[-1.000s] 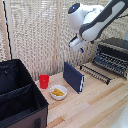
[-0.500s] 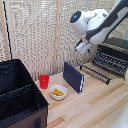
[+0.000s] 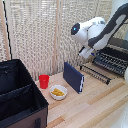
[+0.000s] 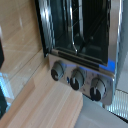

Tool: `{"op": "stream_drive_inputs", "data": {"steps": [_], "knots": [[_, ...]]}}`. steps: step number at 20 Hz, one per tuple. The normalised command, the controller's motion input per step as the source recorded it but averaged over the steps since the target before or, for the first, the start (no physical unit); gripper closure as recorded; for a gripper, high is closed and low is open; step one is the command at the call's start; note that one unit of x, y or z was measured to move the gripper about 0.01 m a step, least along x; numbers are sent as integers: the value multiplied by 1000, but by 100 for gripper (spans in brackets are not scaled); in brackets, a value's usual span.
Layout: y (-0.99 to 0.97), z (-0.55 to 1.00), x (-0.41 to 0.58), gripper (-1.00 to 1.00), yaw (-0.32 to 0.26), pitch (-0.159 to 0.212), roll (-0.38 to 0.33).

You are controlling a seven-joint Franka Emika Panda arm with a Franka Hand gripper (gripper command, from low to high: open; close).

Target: Gently stretch your hand towards the oven tray's handle, obtaining a firm grip, and draw it cautiously out of the oven. Transition your grip to the hot dog bowl, gingerly seizing the edge, and elevate it from the surface. Hover the bowl over the tray, delicately lower it, and temper your grip, establishing the bowl's equilibrium.

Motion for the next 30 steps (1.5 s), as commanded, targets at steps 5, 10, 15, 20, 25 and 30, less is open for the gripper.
{"op": "stream_drive_inputs", "data": {"steps": [5,10,15,20,25,30], "knots": [[-450,-151,259,-100,66,51,-184],[-433,-192,143,-100,44,59,-197],[-575,-102,0,-100,4,3,-110],[-722,-42,0,-100,0,0,-26],[-606,0,-23,-100,133,23,-2],[-434,0,-5,-100,250,63,-24]]}}
